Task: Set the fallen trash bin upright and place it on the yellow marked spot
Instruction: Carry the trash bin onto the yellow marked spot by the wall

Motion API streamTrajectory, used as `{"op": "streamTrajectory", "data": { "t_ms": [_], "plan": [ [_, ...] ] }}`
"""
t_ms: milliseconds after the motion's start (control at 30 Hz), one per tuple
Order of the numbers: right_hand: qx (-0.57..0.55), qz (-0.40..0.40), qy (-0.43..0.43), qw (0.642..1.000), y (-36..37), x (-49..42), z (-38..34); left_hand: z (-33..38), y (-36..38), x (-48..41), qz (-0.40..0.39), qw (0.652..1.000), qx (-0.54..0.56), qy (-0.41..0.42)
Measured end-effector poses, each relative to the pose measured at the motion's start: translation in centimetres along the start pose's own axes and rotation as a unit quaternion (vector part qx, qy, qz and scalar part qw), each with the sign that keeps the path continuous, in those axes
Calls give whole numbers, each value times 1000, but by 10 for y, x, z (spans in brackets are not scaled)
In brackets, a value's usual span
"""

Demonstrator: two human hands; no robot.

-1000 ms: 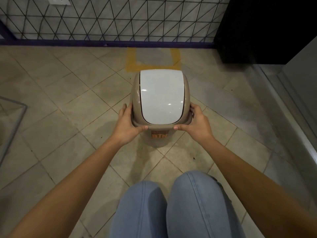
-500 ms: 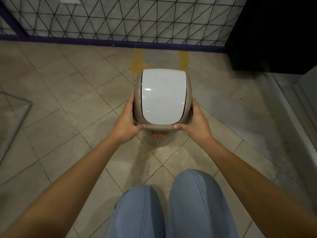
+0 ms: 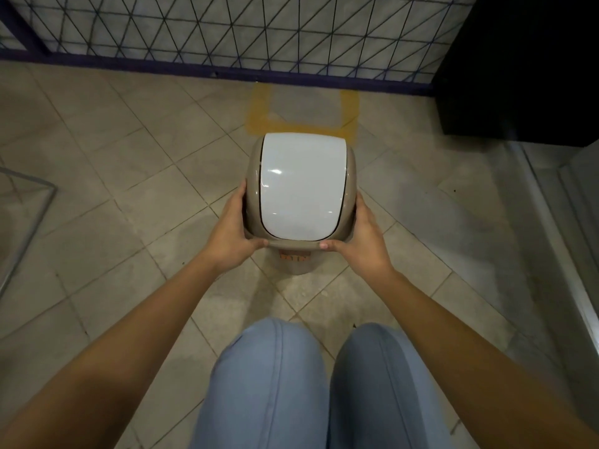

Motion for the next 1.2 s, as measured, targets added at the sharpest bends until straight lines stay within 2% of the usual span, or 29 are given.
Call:
{"op": "streamTrajectory", "data": {
  "t_ms": [33,133,200,300,467,833,1000,1200],
  "plan": [
    [8,25,-15,1000,0,-16,-7,11,-9,-15,-1,1000,-1,24],
    [-14,22,-19,999,-1,-34,-9,18,-17,-33,0,999,-10,31],
    [-7,7,-13,1000,1,-29,-2,7,-18,-35,4,1000,9,-21],
    [14,6,16,1000,17,-26,1,-13,-24,-39,-49,988,89,-117],
    [2,-20,36,999,9,-32,7,-15,-14,-49,-70,978,130,-148],
    [35,-7,61,998,4,-52,12,-12,-9,-65,-63,979,128,-144],
    [35,-21,80,996,6,-63,8,-5,-13,-74,-85,977,123,-152],
    [34,-3,79,996,-3,-91,21,5,-11,-107,-95,979,132,-122]
  ]
}}
Point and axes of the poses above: each hand's wrist, its own x-axis away from the middle knuckle, its own y-axis out of the palm, z = x × y, the point moved 5 cm from there along -x, towards the middle knuckle, and after that the axes turned 15 degrees about -y, right-handed, at the moved point
